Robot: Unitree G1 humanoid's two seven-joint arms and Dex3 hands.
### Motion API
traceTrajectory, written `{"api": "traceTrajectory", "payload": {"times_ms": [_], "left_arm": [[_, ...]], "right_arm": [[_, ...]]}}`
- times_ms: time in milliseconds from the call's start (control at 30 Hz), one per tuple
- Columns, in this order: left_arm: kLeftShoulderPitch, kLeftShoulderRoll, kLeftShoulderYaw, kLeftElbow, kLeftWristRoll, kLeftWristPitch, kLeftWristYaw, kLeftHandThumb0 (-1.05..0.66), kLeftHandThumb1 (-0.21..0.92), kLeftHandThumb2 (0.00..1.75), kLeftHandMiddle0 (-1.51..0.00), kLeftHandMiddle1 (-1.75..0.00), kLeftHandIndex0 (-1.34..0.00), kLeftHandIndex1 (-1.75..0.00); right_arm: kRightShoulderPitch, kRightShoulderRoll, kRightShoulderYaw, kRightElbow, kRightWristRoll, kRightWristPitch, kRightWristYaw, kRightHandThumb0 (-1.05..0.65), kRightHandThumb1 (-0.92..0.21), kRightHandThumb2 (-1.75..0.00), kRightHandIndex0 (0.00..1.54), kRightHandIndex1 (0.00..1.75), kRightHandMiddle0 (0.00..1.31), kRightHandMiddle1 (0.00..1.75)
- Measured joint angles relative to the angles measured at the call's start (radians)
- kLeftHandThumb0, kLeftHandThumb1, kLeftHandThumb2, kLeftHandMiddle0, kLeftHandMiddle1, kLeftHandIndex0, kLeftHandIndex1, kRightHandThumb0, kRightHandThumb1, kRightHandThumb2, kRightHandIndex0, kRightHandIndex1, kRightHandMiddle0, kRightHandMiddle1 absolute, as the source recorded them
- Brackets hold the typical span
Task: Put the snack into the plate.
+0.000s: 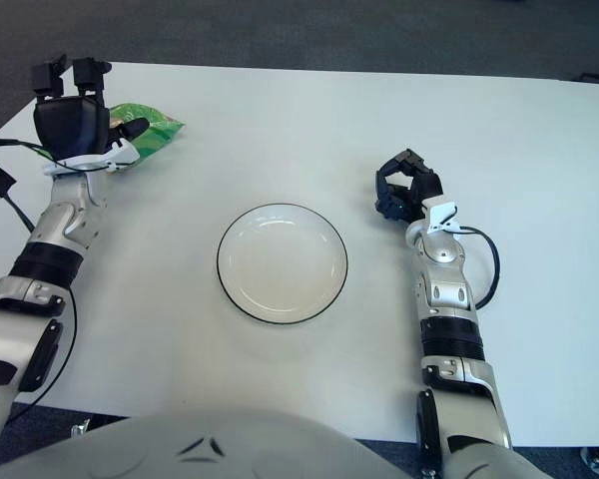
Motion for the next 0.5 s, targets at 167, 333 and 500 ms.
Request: {"api": "traceTrajectory", "payload": {"times_ms": [167,333,500], "left_arm": [[-0.105,0.009,-0.039,0.191,-0.006,-0.004,-0.002,-1.05,0.92,0.85,0.00,-0.25,0.00,-0.72],[-0.177,0.007,-0.078,0.392,-0.016,-0.011,-0.008,-1.05,0.92,0.88,0.00,-0.22,0.00,-0.64],[-0.241,-0.002,-0.122,0.576,-0.049,-0.031,-0.042,-1.05,0.92,0.90,0.00,-0.21,0.00,-0.59]], "right_arm": [[-0.010,0.000,0.004,-0.001,0.000,-0.006,0.004,-0.42,-0.55,-1.03,1.15,1.75,0.44,1.75],[-0.010,-0.001,0.011,-0.003,0.000,-0.006,0.005,-0.42,-0.54,-1.03,1.15,1.75,0.44,1.75],[-0.005,-0.008,0.019,-0.002,-0.002,-0.003,0.009,-0.42,-0.55,-1.03,1.14,1.75,0.44,1.75]]}}
